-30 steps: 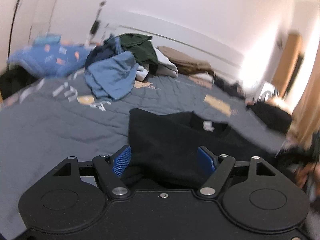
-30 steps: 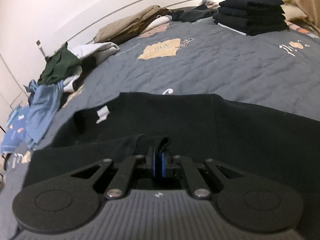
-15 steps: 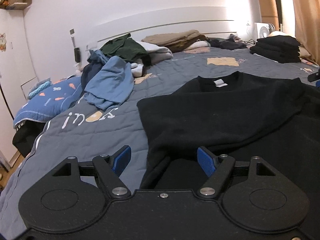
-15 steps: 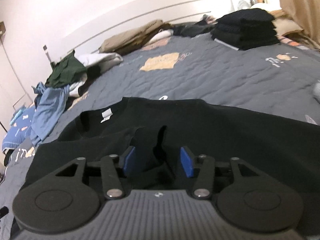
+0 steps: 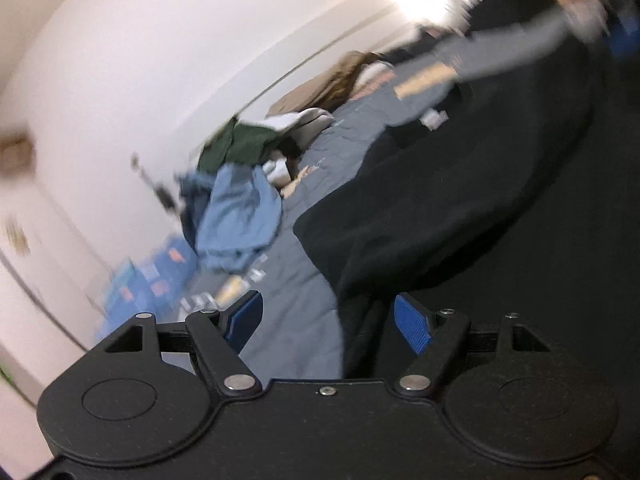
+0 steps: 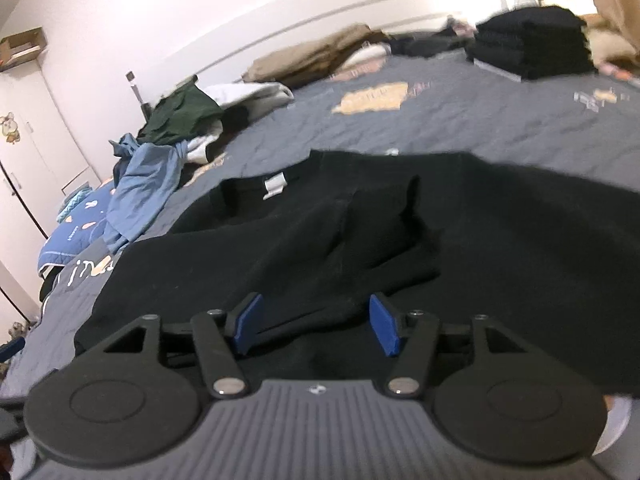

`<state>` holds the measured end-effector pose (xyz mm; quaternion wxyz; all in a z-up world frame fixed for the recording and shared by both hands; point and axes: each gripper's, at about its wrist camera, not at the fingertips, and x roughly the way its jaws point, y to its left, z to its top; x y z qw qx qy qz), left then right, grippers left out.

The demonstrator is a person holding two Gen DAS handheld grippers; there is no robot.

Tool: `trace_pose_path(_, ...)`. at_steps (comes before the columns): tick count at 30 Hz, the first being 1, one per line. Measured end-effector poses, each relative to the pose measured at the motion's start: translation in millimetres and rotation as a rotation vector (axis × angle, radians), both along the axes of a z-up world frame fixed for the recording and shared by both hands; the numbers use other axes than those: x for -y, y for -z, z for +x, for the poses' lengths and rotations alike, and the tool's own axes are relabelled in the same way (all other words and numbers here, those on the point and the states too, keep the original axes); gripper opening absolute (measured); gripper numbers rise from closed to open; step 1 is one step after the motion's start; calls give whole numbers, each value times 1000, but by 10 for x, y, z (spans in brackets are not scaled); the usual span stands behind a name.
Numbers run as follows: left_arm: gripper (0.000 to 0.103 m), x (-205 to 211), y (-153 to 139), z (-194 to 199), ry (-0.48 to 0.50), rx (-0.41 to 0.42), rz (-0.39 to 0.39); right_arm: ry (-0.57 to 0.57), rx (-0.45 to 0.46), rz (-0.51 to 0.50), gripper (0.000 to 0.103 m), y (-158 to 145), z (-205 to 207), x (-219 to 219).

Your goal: Fold clothes

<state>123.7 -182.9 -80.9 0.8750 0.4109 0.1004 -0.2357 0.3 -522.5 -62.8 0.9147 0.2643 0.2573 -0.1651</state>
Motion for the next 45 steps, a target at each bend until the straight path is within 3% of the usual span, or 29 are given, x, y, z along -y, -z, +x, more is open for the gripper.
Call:
trace_pose_path(4, 72, 143, 298, 51, 61, 73, 169, -12, -2, 29, 59, 29, 37, -26)
trace_pose_path(6, 72, 222, 404, 86, 93, 102, 212, -28, -5, 30, 60, 37, 56, -46)
trace_pose_path(12, 70, 429, 468, 268, 106, 135, 219, -88, -18, 61, 60, 103, 170, -157)
trace_pose_path(17, 58, 447, 559, 320, 127, 167, 267, -179, -32, 69, 61, 133, 264, -374)
trace_pose_path(21, 57, 333, 527, 418, 100, 186, 302, -225, -41, 69, 61, 114, 296, -506)
trace_pose_path(26, 58, 104, 378, 533, 71, 153, 289, -223, -33, 80, 61, 73, 267, -491)
trace_pose_path(34, 56, -32, 401, 437, 137, 123, 385, -214, -49, 85, 61, 94, 270, -436)
trace_pose_path(36, 55, -31, 369, 382, 156, 109, 374, -220, -50, 90, 61, 97, 269, -440)
trace_pose_path(43, 57, 109, 575, 338, 193, 183, 423, -237, -50, 97, 61, 91, 275, -478)
trace_pose_path(45, 45, 159, 683, 347, 198, 212, 444, -239, -53, 97, 61, 97, 276, -487)
